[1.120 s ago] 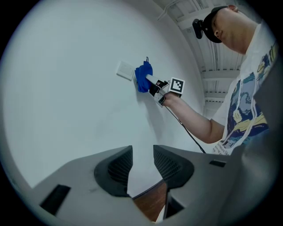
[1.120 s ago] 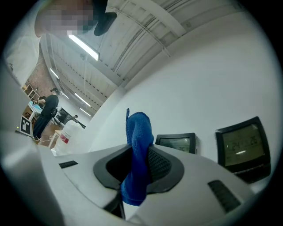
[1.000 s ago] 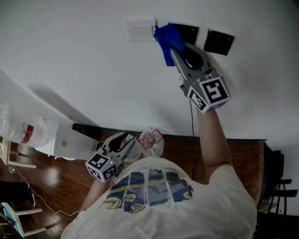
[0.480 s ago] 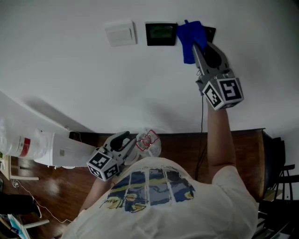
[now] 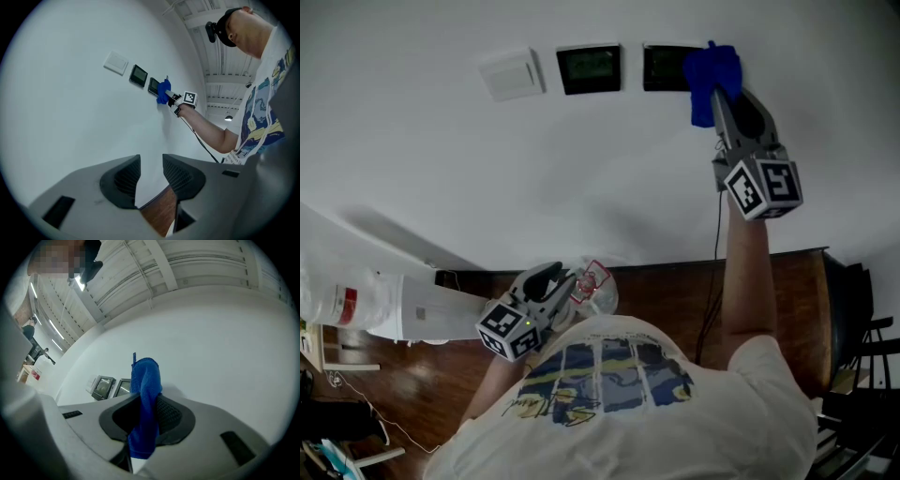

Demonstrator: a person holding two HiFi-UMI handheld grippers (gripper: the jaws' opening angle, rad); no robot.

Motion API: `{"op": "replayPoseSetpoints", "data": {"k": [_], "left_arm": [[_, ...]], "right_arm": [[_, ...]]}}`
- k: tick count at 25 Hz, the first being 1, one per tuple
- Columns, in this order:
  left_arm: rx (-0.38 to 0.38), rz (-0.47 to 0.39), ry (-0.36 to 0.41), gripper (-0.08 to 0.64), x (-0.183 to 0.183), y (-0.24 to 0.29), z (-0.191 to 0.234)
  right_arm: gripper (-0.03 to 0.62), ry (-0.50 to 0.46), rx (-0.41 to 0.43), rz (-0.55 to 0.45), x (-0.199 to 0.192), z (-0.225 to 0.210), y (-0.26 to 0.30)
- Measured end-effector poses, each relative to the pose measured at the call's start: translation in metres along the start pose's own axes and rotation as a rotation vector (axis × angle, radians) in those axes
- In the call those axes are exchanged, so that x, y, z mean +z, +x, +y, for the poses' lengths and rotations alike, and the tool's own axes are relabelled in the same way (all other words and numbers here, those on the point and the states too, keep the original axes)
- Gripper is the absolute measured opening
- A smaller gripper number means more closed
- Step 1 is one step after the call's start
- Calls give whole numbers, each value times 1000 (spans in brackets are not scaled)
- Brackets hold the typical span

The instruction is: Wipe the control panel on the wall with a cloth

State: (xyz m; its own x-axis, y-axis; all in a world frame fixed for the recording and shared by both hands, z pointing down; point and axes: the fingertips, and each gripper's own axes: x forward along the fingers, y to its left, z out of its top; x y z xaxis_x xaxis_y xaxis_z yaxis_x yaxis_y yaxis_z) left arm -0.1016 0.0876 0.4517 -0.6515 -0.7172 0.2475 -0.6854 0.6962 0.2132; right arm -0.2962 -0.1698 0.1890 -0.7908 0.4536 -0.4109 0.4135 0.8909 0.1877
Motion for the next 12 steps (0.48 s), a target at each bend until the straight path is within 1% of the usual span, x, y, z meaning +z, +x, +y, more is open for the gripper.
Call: {"op": "replayPoseSetpoints", "data": {"k": [3, 6, 9, 12], "left_arm": [[7, 8, -4, 127, 1, 5, -6], [31, 17, -8, 127, 2, 10, -8], [81, 19, -9, 127, 5, 12, -7], [144, 17, 3, 127, 11, 12, -10]], "right_arm": [[76, 14, 5, 3, -1, -6, -14], [75, 27, 22, 6, 0, -6, -38], [75, 43, 53, 18, -3, 3, -67], [75, 76, 82, 48, -13, 13, -105]]}}
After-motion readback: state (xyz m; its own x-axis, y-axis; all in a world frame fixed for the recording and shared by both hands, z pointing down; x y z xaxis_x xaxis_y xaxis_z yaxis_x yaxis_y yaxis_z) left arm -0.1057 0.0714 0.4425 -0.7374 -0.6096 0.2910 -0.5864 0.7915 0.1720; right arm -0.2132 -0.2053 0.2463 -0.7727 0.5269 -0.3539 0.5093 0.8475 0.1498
